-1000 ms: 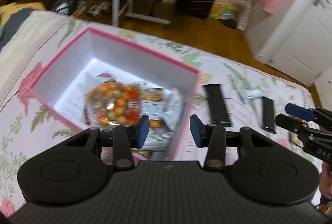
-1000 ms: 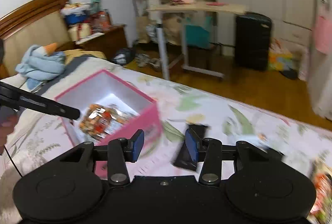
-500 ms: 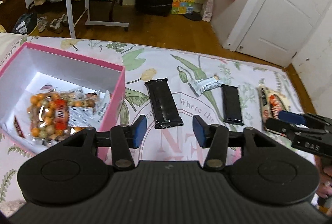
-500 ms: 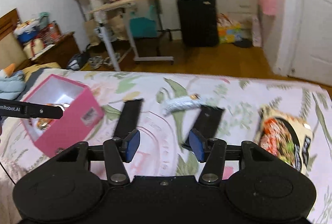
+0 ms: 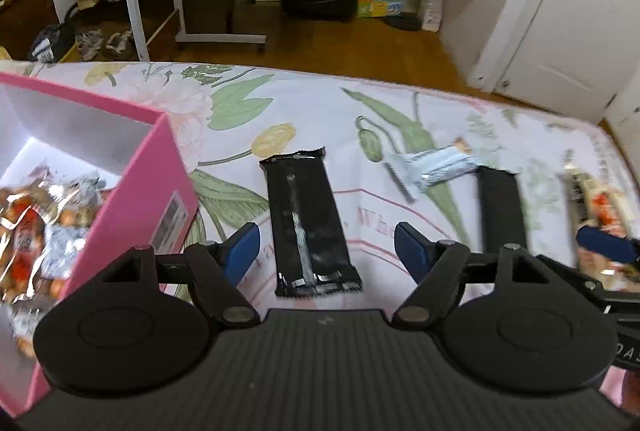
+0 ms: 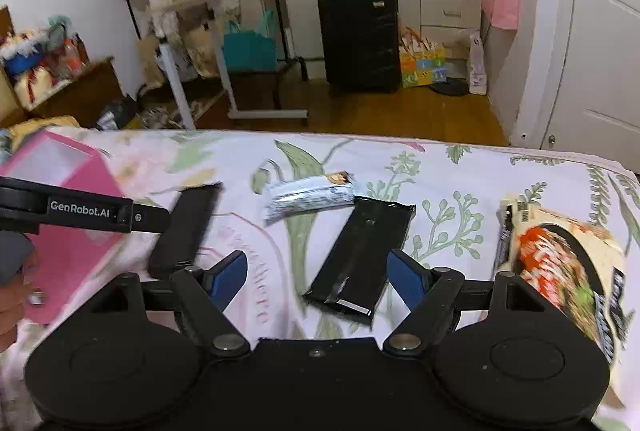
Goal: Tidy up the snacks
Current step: 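Grasp a black-wrapped bar with the left gripper while the right gripper grasps another, then carry both black-wrapped bars into the pink box and open both grippers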
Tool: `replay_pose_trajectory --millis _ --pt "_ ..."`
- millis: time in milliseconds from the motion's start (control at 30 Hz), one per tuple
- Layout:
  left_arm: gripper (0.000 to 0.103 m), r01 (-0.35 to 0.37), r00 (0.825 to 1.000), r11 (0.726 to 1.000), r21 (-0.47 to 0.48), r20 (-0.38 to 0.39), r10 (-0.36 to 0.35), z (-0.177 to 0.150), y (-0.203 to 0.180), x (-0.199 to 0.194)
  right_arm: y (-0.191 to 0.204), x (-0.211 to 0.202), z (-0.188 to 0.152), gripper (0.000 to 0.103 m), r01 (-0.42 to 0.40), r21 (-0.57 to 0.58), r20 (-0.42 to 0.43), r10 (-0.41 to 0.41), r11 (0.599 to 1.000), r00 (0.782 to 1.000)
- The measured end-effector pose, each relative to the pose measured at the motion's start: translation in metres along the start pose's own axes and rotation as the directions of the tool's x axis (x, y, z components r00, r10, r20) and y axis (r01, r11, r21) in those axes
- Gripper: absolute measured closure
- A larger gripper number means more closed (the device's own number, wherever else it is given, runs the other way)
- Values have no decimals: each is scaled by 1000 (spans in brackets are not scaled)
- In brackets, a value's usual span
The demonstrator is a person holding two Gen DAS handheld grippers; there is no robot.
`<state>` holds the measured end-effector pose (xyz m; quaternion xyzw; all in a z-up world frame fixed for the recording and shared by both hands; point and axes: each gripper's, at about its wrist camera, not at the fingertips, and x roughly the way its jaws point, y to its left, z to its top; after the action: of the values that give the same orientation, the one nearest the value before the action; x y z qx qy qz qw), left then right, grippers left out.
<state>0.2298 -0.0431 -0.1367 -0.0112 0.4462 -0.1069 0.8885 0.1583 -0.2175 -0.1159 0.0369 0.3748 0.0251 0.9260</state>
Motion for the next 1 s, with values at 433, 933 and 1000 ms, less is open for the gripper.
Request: replay_pose_trajectory --millis 433,933,1000 --pt "28 -127 991 992 3 -49 127 -6 -1 72 -9 85 -8 13 108 56 -43 -106 993 993" --pt "54 -7 983 999 47 -183 16 -5 1 49 -7 66 -2 45 143 38 -168 -135 989 977" --pt "54 6 979 999 41 -203 2 -9 2 42 -3 58 -4 45 134 36 -174 -126 990 977"
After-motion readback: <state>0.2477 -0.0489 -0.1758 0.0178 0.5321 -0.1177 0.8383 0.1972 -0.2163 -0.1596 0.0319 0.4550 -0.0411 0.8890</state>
